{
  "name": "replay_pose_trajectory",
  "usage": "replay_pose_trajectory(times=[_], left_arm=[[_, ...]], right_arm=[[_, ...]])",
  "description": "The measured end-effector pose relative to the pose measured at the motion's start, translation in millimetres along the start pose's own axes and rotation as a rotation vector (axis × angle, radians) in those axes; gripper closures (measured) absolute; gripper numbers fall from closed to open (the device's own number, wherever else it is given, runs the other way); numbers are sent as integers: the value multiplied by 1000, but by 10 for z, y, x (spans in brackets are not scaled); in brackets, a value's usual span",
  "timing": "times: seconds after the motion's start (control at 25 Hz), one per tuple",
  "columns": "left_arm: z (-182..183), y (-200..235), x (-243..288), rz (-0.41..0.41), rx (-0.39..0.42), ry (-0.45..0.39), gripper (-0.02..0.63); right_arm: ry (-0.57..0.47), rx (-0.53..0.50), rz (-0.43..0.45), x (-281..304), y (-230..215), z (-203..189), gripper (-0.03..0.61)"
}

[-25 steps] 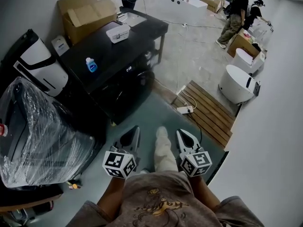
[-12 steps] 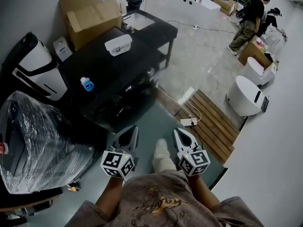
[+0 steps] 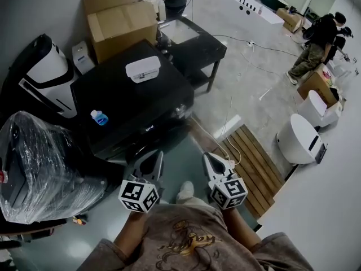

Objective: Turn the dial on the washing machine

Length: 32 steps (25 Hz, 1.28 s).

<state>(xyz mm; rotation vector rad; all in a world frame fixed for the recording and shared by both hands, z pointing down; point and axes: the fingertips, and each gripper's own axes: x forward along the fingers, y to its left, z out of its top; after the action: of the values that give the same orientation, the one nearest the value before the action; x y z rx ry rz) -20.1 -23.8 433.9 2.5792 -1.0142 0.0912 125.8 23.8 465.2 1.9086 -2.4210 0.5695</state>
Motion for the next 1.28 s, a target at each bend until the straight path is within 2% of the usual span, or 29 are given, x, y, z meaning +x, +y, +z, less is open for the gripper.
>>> replay_pose_trajectory(times=[0.32,0.72,0.92,1.0,1.04,1.28], left_arm=[[54,118,234,37,-5,11,615],[87,299,464,2,-2,40,616],[88,402,499,10,-14,44,617],[64,429,509,14,-21,49,617],[49,438,516,15,-23,52,615],[-29,472,573,14,-26,71,617]], right_arm=[[12,7,34,403,-165,172,578],[41,-66,63,843,-233,81,574],[52,-64,94,1035,-186,67,474],[67,-62,108,1106,-177,31,373],[78,-62,114,1141,-179,-2,342],[120,-45,136,1369,-245,-200,328]])
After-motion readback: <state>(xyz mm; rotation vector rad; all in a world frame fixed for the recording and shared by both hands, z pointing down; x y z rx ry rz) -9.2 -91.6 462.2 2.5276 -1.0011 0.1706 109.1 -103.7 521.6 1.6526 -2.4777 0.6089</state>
